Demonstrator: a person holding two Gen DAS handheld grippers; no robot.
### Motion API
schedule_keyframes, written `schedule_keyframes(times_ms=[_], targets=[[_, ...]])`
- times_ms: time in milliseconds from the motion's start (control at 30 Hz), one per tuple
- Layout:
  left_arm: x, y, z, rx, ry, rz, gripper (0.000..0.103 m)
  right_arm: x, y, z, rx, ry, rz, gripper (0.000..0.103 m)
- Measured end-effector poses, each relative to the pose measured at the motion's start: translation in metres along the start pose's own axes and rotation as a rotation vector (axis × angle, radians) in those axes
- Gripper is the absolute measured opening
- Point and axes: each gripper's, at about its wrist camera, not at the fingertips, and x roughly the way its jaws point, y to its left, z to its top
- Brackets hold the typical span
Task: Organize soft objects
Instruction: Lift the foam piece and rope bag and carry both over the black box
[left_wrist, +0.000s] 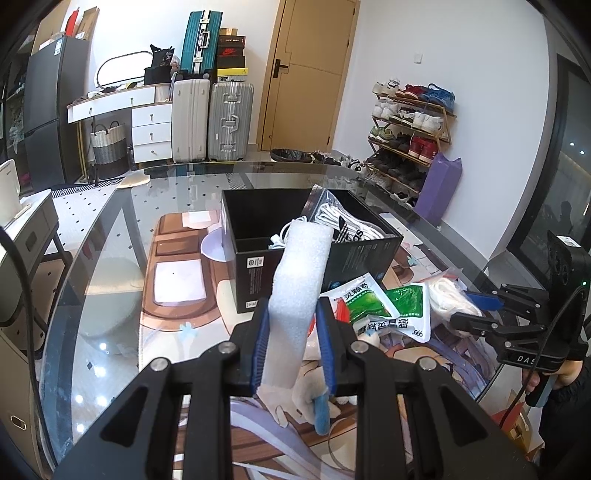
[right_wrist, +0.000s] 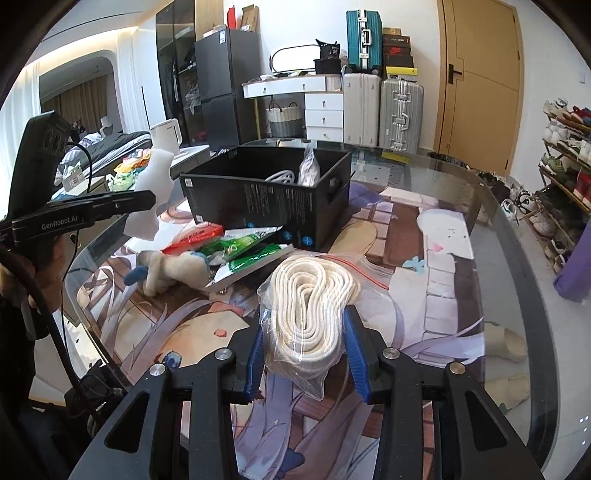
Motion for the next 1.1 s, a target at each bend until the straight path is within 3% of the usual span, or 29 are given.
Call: schedule_keyframes(times_ms=[1100], targets=[[-0.001,0.002,0.041,0.016,-0.055,0.037,0.023,-0.020,0.022,0.057,-0.060,-0.174,0.046,0.039]])
